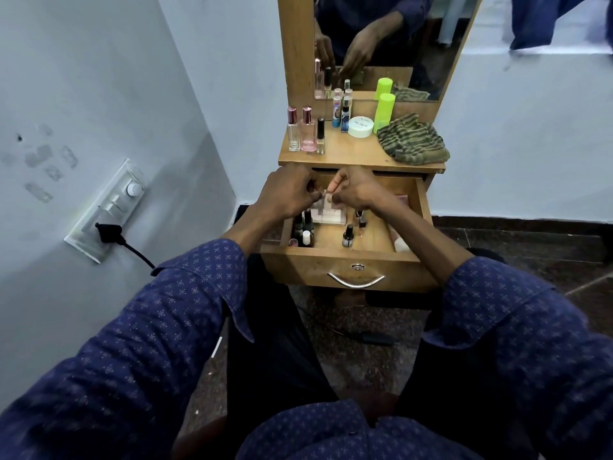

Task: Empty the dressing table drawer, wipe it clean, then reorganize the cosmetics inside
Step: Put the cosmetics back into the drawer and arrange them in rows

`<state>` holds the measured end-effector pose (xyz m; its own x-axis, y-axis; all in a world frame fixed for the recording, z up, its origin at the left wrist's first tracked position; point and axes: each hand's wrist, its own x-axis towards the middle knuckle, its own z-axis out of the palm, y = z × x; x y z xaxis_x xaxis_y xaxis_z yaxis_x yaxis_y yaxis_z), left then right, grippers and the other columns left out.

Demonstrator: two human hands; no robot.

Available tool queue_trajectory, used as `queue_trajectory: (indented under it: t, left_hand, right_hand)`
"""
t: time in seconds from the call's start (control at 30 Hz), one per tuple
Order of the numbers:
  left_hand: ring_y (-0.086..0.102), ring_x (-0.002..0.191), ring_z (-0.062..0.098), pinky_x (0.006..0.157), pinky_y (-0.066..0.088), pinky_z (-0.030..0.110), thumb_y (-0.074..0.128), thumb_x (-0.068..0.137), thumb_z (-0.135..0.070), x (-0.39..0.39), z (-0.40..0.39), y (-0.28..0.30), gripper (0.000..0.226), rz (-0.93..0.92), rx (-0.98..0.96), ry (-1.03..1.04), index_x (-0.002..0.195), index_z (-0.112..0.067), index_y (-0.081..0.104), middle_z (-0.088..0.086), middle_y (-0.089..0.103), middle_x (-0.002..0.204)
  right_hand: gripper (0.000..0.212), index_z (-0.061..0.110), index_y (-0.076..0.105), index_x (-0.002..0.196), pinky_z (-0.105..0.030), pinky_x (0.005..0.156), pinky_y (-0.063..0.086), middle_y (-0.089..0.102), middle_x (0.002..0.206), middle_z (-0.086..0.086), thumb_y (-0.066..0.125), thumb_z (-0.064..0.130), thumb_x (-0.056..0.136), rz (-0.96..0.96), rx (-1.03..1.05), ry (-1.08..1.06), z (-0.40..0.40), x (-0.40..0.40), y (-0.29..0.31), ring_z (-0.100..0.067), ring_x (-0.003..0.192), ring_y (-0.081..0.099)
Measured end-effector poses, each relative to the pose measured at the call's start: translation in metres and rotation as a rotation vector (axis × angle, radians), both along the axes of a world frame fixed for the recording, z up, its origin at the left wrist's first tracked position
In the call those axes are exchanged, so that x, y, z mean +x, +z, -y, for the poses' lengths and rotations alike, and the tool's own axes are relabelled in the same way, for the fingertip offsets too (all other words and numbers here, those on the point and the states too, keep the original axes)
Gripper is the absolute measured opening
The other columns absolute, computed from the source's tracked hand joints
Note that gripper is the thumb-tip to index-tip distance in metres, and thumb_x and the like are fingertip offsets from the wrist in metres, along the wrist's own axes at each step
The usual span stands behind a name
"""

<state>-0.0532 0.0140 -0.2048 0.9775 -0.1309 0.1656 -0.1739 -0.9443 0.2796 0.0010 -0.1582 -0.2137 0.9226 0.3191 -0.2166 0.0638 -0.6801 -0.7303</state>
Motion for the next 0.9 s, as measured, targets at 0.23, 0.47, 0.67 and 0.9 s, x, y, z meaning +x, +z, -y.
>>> queue_trajectory:
  t: [0.23,0.47,0.67,0.9]
  left_hand:
    - [0.068,0.095,0.02,0.07,0.043,0.03,0.07,0.097,-0.033,0.054,0.023,0.041,0.016,0.219,0.031,-0.023,0.103,-0.021,0.08,-0.001,0.075,0.105]
    - [0.062,0.092,0.016,0.074,0.043,0.027,0.069,0.096,-0.017,0.108,0.03,0.071,0.013,0.287,0.043,-0.023,0.1,-0.013,0.08,0.004,0.073,0.104]
    - [0.069,0.094,0.02,0.079,0.042,0.034,0.08,0.09,-0.022,0.139,0.02,0.09,0.011,0.129,0.149,-0.076,0.096,-0.012,0.082,0.002,0.075,0.095]
    - [0.066,0.106,0.027,0.08,0.038,0.036,0.089,0.083,-0.031,0.149,0.01,0.088,0.031,0.02,0.286,-0.153,0.107,-0.012,0.082,0.005,0.076,0.108]
  right_hand:
    - [0.019,0.022,0.068,0.08,-0.042,0.083,0.064,0.077,0.082,-0.001,0.08,0.009,0.087,0.229,-0.074,-0.033,0.022,0.057,0.042,-0.02,0.082,0.077]
    - [0.014,0.02,0.067,0.09,-0.043,0.068,0.065,0.074,0.087,-0.006,0.072,0.007,0.09,0.436,-0.111,-0.052,0.037,0.106,0.062,-0.019,0.07,0.075]
    - [0.022,0.018,0.07,0.107,-0.048,0.073,0.063,0.07,0.088,-0.001,0.074,0.005,0.089,0.563,-0.175,-0.009,0.037,0.131,0.067,-0.019,0.077,0.069]
    - [0.05,0.013,0.061,0.142,-0.033,0.075,0.051,0.073,0.113,-0.017,0.07,0.006,0.093,0.638,-0.241,0.056,0.018,0.149,0.062,-0.033,0.101,0.07]
